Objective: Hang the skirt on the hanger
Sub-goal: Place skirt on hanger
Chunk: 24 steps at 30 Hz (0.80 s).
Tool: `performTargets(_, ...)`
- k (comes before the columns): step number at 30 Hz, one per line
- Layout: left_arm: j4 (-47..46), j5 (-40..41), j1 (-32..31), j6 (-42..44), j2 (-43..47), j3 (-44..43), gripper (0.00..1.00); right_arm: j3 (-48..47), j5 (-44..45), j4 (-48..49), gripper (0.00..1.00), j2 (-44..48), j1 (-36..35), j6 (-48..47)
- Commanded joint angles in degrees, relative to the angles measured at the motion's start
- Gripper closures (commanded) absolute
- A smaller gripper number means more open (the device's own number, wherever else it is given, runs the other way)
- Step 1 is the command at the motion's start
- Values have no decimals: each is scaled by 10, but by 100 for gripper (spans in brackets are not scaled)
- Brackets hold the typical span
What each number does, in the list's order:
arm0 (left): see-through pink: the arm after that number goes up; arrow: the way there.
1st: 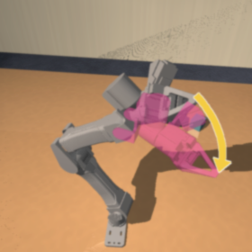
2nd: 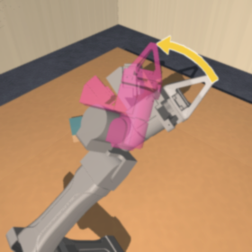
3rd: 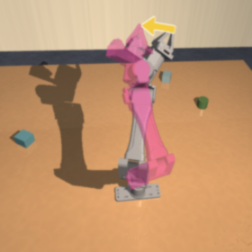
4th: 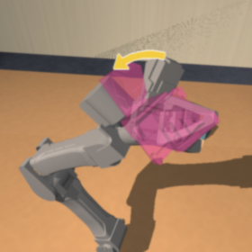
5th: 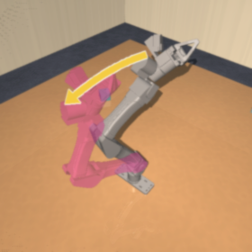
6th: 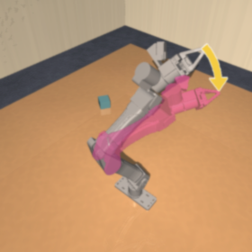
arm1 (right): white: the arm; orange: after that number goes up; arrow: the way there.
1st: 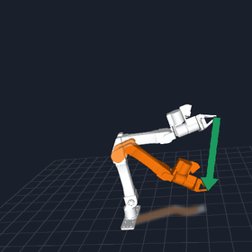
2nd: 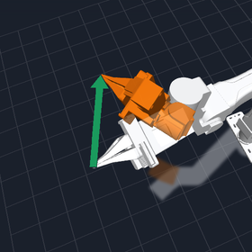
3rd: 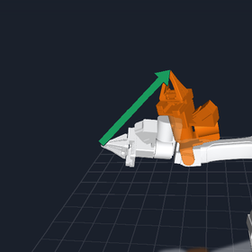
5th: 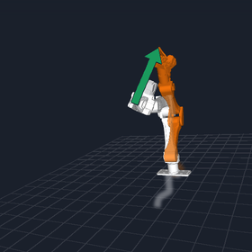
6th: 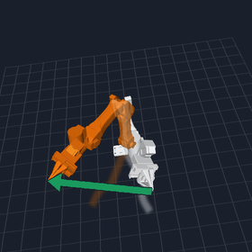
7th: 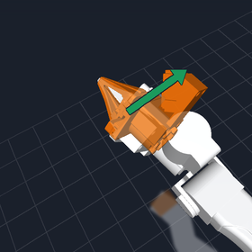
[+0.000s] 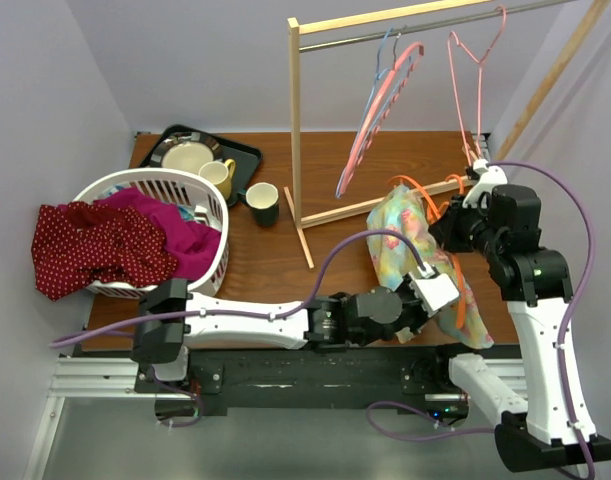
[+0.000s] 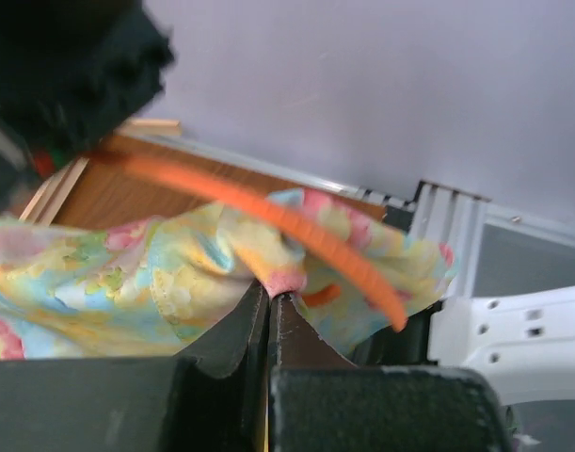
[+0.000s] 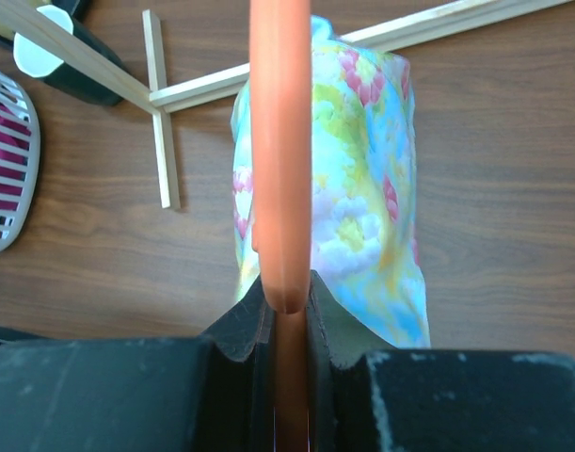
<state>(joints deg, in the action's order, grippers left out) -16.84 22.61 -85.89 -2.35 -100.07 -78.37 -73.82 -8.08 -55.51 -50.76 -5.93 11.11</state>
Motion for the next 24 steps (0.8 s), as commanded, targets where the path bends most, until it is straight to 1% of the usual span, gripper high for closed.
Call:
performTargets(1,27,-92,0,-10,45,-88,100,24,1,84,100,15,3,2)
performTargets(2,54,-103,2,-16,42,-106,100,25,-3,90,100,16,3,0)
performTargets(4,76,-114,4,-28,41,-117,100,25,-4,96,100,20,2,-11)
performTargets(6,99,-143,7,-62,50,-130,100,24,1,106,100,23,3,-23)
performTargets(8,111,-145,9,-76,65,-123,100,17,5,108,100,28,3,-31)
performTargets(9,124,-134,16,-76,64,-118,100,14,3,108,100,29,3,-34)
performTargets(10,142,-154,27,-89,52,-119,100,11,1,109,100,29,3,-34)
performTargets(11,153,-185,47,-123,47,-128,100,10,1,109,100,29,3,-33)
performTargets(12,147,-218,45,-126,42,-131,100,10,2,109,100,29,3,-31)
performTargets(13,145,-216,26,-123,32,-138,100,12,3,109,100,29,2,-31)
performTargets(16,189,-223,13,-114,8,-201,100,22,-1,113,100,27,3,-32)
performTargets(17,187,-223,13,-117,7,-202,100,23,-1,112,100,28,3,-36)
performTargets(18,182,-243,13,-122,9,-200,100,24,-2,112,100,29,2,-38)
performTargets(19,178,-248,12,-126,12,-195,95,23,-8,110,100,29,3,-43)
performTargets(20,179,-253,12,-129,13,-193,78,21,-13,109,100,31,2,-56)
performTargets(21,180,-247,12,-129,15,-188,69,18,-19,106,100,33,2,-64)
performTargets(22,181,-239,12,-126,29,-163,62,11,-25,99,100,34,3,-72)
performTargets(23,177,-233,13,-117,39,-146,50,6,-30,95,100,34,2,-92)
performTargets(24,176,-228,12,-113,53,-127,44,2,-32,88,100,36,3,-101)
